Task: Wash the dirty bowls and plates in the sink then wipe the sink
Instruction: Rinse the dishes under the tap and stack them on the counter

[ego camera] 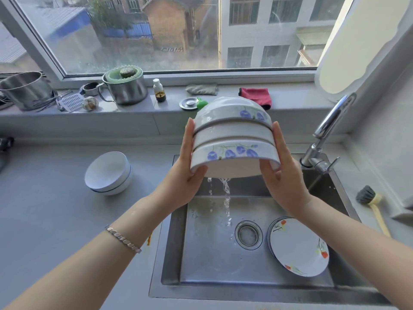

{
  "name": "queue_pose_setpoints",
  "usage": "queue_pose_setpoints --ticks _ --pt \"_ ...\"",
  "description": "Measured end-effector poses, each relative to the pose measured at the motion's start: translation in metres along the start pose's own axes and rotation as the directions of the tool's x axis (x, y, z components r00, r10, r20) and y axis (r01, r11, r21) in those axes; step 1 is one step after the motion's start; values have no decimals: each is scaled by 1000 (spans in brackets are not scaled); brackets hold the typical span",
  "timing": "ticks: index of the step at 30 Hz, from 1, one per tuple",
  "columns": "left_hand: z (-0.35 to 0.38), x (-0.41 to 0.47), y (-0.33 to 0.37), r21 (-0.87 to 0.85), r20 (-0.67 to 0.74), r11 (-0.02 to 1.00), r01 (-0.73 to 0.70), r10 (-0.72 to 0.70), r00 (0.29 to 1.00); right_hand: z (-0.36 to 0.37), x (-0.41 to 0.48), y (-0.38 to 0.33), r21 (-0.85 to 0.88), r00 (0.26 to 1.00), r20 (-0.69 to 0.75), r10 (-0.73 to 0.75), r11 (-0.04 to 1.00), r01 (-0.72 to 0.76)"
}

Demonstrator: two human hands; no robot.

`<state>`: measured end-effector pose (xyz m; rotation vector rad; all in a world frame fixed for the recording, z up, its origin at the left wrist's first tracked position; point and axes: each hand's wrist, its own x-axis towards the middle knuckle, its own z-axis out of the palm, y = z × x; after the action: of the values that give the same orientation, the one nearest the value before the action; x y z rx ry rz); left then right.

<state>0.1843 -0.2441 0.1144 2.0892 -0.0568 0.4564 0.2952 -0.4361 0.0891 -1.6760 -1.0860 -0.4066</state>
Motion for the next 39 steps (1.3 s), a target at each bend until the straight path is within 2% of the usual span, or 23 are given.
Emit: queue_pose_setpoints --ticks 9,12,14,15,17,19,21,24,26,27,29,33,36,39 --pt "3 -2 1 4 50 1000 7 -8 999 -4 -9 0 -21 995 -16 95 995 -95" --pt "5 -5 1 -4 70 996 89 -88 994 -3 -15 -1 -13 983 19 181 983 -181" --pt "9 -10 -2 -6 97 982 189 -187 977 -3 -19 -7 -25 942 72 328 945 -327" --pt "11 -14 -7 -28 116 969 246 -241 963 -2 -21 -9 -41 900 112 421 907 -419" --pt "15 -23 -17 -138 168 904 404 -381 909 0 -28 -7 -54 764 202 612 786 -616" --pt "18 -33 -20 -228 233 782 581 -535 812 5 -37 -5 -52 608 310 731 651 -757" --pt "19 -43 -24 -193 302 659 727 -665 683 14 -44 -6 -87 449 417 790 527 -846" --pt "15 -63 -35 -132 410 493 860 -762 500 32 -53 -11 -170 180 525 832 310 -935" --pt "6 -77 -43 -132 443 410 902 -790 424 47 -56 -16 -234 53 566 823 223 -946" --pt "-1 -83 -47 -140 436 383 913 -804 404 56 -56 -19 -254 21 581 813 206 -945" --pt "-20 -99 -56 -182 391 349 919 -832 393 80 -52 -27 -261 11 604 797 212 -942" --pt "-70 -134 -77 -279 207 340 898 -892 402 147 -38 -46 -219 83 660 746 298 -929" --pt "-110 -154 -100 -318 67 306 897 -937 344 209 -32 -61 -211 87 690 719 315 -925" --pt "-145 -169 -126 -320 -16 250 914 -966 259 266 -30 -73 -215 36 699 714 258 -942"
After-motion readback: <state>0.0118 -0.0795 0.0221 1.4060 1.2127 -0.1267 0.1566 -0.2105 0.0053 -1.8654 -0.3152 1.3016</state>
